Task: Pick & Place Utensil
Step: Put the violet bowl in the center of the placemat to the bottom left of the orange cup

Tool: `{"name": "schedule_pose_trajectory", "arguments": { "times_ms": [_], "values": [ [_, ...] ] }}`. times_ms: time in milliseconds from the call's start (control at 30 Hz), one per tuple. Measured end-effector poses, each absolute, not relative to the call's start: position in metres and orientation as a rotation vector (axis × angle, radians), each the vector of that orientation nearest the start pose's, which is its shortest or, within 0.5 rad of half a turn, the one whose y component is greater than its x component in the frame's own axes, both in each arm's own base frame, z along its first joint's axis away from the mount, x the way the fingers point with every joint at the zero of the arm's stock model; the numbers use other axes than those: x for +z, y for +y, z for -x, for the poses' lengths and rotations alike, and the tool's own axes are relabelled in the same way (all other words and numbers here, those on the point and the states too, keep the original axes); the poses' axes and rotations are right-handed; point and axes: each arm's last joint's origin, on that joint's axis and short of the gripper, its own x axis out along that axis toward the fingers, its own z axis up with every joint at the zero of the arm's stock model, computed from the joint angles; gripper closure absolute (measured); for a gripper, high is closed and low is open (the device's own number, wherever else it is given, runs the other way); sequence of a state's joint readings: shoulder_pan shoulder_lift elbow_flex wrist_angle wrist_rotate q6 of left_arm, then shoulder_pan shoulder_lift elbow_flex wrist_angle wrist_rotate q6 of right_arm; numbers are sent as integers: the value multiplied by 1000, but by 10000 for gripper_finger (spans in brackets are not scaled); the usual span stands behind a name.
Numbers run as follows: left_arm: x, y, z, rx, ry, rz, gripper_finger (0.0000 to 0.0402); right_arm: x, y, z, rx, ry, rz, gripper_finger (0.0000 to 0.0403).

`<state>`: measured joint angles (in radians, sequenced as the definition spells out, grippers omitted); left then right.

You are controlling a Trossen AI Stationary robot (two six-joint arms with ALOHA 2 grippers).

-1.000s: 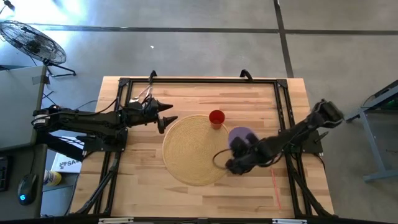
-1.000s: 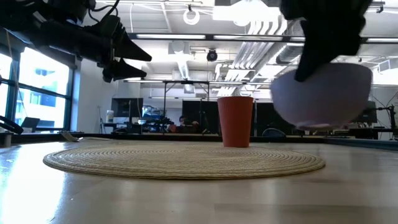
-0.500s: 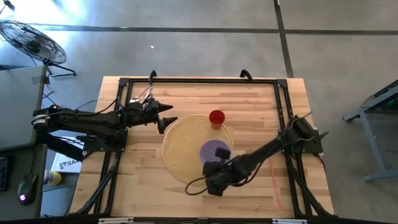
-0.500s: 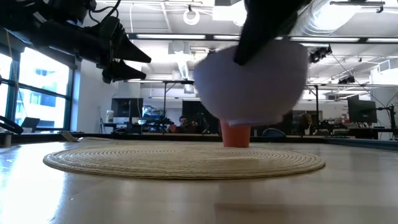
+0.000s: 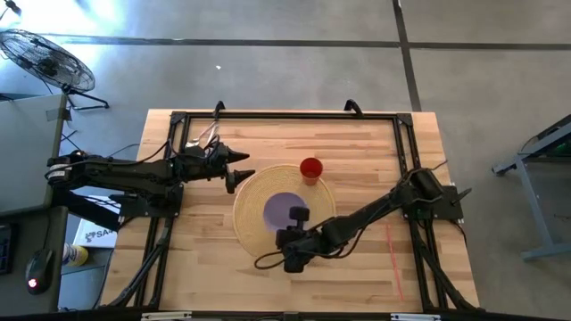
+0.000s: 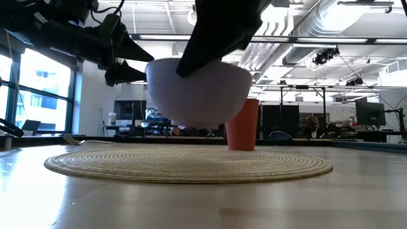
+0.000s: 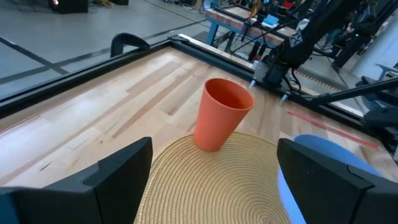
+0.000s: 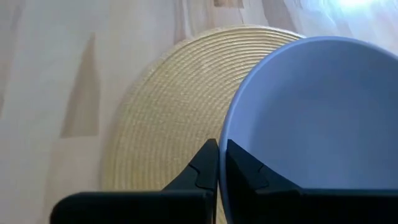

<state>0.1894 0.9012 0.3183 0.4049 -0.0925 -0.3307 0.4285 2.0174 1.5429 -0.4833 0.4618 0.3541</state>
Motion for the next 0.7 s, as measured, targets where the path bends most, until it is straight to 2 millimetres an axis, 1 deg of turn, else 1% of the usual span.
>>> {"name": "schedule_pose_trajectory", "arguments": {
  "times_ms": [133,267,367,533,700],
  "values": [
    [208,38,-185,309,134,336,62,198,155,-403,-207,839,60,399],
    [208,38,-185,311,133,336,62,199,145,-409,-199,829,5,398],
    [208,38,-185,312,133,336,62,198,138,-410,-220,843,-16,400],
    [208,38,-185,312,133,336,62,197,134,-410,-247,859,-43,396],
    [208,38,-185,312,133,336,62,196,136,-410,-212,869,-40,398]
  ]
}}
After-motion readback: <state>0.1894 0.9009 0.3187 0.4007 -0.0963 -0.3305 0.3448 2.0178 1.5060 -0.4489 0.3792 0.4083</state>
